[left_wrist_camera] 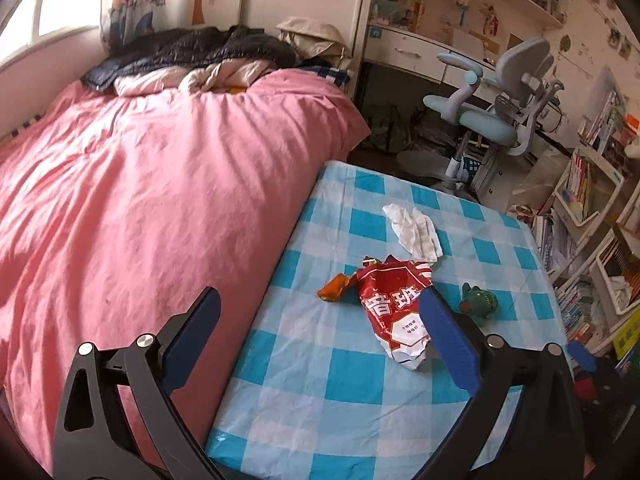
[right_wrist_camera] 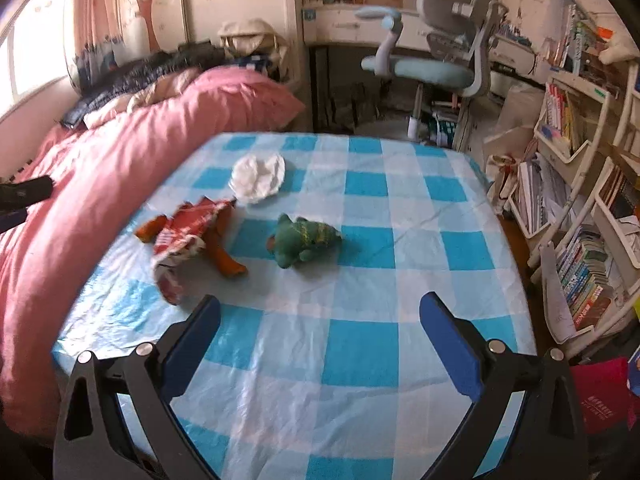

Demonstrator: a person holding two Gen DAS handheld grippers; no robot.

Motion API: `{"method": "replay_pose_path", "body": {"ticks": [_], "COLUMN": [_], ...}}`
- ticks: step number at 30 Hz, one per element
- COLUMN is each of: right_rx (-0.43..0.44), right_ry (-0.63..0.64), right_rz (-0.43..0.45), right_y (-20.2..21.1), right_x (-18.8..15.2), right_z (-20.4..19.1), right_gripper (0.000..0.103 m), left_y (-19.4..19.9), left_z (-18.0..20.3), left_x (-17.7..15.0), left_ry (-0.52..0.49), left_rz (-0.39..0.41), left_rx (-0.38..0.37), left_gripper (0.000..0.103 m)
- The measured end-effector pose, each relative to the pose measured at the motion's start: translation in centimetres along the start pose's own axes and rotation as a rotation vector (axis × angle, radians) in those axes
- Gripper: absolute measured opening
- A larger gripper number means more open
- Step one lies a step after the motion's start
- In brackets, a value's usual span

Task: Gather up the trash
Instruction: 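Move both tools toward the red snack bag and orange peel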

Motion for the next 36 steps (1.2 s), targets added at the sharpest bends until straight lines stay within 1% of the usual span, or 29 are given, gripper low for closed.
{"method": "replay_pose_path", "body": {"ticks": [4, 7, 9, 10, 12, 15, 17, 21, 24, 27, 31, 36], "right_rx": [-0.019, 0.009, 0.025, 0.026, 0.034, 0.047, 0.05, 0.05, 0.06, 0.073, 0.095, 0.107], "right_ry": [-0.008, -0.062, -0.08, -0.079, -0.082, -0.089, -0.083, -0.091, -0.109, -0.121, -0.118, -0.123], "right_rz": [-0.041, -0.054, -0.042, -0.036, -0.029, -0.038, -0.039, -0.05, -0.034, -0.022, -0.017, -0.013], "right_y": [-2.0, -2.8, -2.6, -2.5, -2.4, -2.5, -2.6, -2.5, -2.1, -1.9, -1.8, -1.8], "right_x": [0.3, 0.3, 0.5, 0.7, 0.9, 0.8, 0.9, 0.7, 1.0, 1.2, 1.4, 1.5], "right_z": [1.3, 2.0, 2.1, 2.1, 2.0, 2.1, 2.2, 2.8, 3.2, 3.2, 2.9, 2.9], "right_gripper": [0.095, 0.095, 0.095, 0.095, 0.095, 0.095, 0.095, 0.095, 0.095, 0.095, 0.095, 0.095], "left_y": [-0.3, -0.9, -1.7, -2.4, -2.9, -2.6, -2.4, -3.1, -3.9, -4.4, -5.3, -5.9], "left_z": [0.6, 1.4, 2.3, 3.1, 4.2, 5.5, 6.1, 6.5, 7.0, 7.8, 8.8, 8.9], "left_x": [-0.4, -1.0, -1.8, -2.5, -3.2, -3.7, -3.9, -4.5, -5.1, -5.5, -6.2, -6.4], "left_ry": [-0.038, -0.097, -0.145, -0.178, -0.217, -0.265, -0.284, -0.299, -0.304, -0.317, -0.352, -0.353], "left_rz": [-0.011, -0.021, -0.06, -0.099, -0.122, -0.094, -0.084, -0.102, -0.125, -0.131, -0.139, -0.144], "left_rx": [0.006, 0.006, -0.023, -0.047, -0.05, -0.041, -0.042, -0.046, -0.071, -0.094, -0.08, -0.057], "left_gripper": [0.096, 0.096, 0.096, 0.096, 0.096, 0.096, 0.096, 0.096, 0.096, 0.096, 0.096, 0.095]}}
Point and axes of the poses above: each gripper's, at about its wrist camera, not at the fingertips, and y roughly against the way its jaws point, z to its right, x to its top, the point moved 4 cm from there along -y, roughly the way its jaws point, and after that the axes turned 14 degrees about x, right-handed, at the moved point
